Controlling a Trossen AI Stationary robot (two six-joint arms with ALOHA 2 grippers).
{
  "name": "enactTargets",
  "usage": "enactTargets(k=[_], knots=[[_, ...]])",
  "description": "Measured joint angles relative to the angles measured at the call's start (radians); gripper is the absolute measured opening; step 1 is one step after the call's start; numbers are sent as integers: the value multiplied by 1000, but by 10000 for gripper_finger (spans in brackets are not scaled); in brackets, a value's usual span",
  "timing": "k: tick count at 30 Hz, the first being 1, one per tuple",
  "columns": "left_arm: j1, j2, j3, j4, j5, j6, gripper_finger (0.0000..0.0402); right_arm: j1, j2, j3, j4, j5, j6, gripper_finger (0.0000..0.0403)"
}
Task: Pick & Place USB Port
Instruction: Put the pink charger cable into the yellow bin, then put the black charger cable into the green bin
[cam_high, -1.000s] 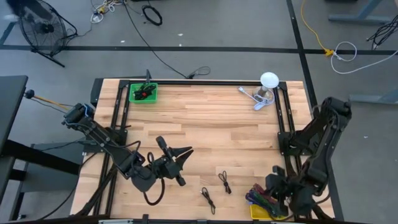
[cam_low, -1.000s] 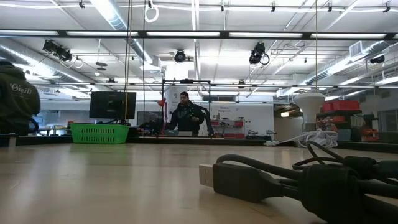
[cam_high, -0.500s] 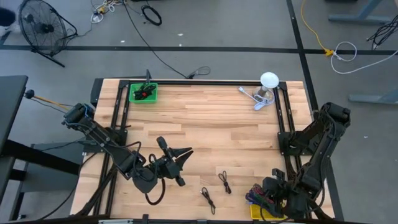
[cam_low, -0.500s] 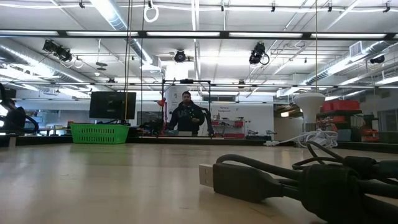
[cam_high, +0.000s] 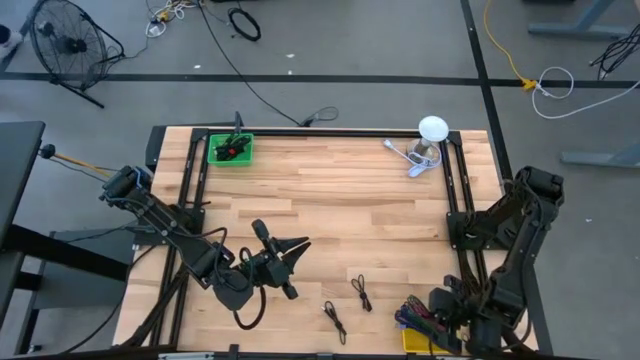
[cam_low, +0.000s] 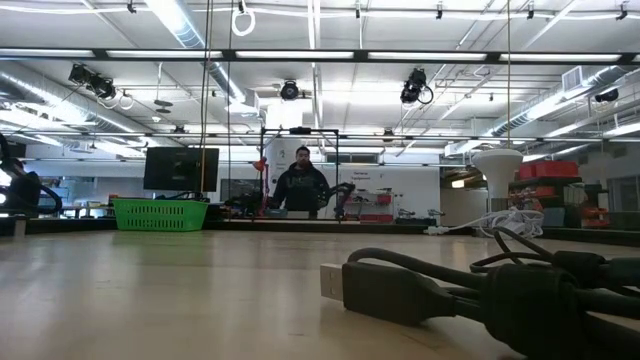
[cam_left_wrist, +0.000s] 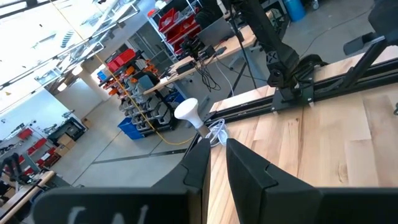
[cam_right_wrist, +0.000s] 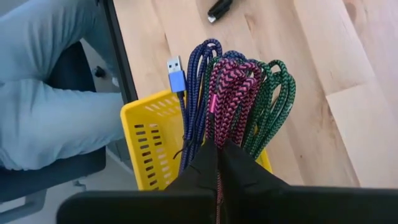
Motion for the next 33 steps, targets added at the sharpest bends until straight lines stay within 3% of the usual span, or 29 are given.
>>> enactTargets(k=[13,18,30,33], knots=[[0,0,0,-1,0,0,55,7,0,0,13,52,1,65],[0,0,0,-1,0,0,55,7,0,0,-5,14,-3,84],[1,0,0,-1,0,0,55,9,0,0,-73,2,-50,84],[1,0,0,-4,0,-1,55,16,0,0,-101,44,-66,84]])
